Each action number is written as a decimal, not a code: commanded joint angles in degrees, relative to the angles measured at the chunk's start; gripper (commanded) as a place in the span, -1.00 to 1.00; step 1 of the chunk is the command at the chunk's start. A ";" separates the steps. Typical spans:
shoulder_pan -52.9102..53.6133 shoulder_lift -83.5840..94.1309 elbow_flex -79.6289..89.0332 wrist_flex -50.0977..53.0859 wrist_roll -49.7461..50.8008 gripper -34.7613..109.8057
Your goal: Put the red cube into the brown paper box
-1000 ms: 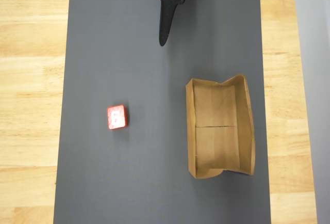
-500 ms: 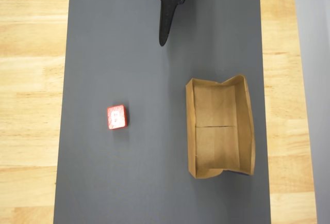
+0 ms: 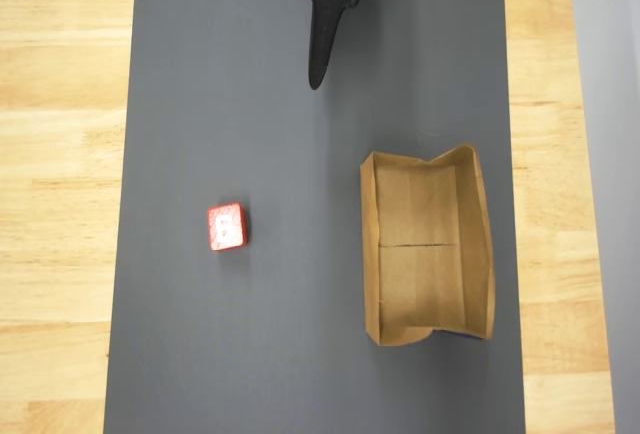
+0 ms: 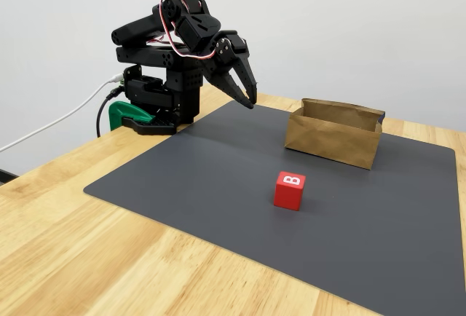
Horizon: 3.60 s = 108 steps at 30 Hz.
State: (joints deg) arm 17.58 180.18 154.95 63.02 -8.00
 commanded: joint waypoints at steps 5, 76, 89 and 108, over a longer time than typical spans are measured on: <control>0.97 -0.18 -1.76 0.09 -0.70 -0.52; 8.70 -54.76 -50.89 16.35 3.96 0.00; 11.51 -82.18 -76.90 23.91 -14.94 0.06; 21.45 -113.20 -103.71 31.99 -26.72 0.06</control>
State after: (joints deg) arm 38.32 68.12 53.61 94.04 -33.57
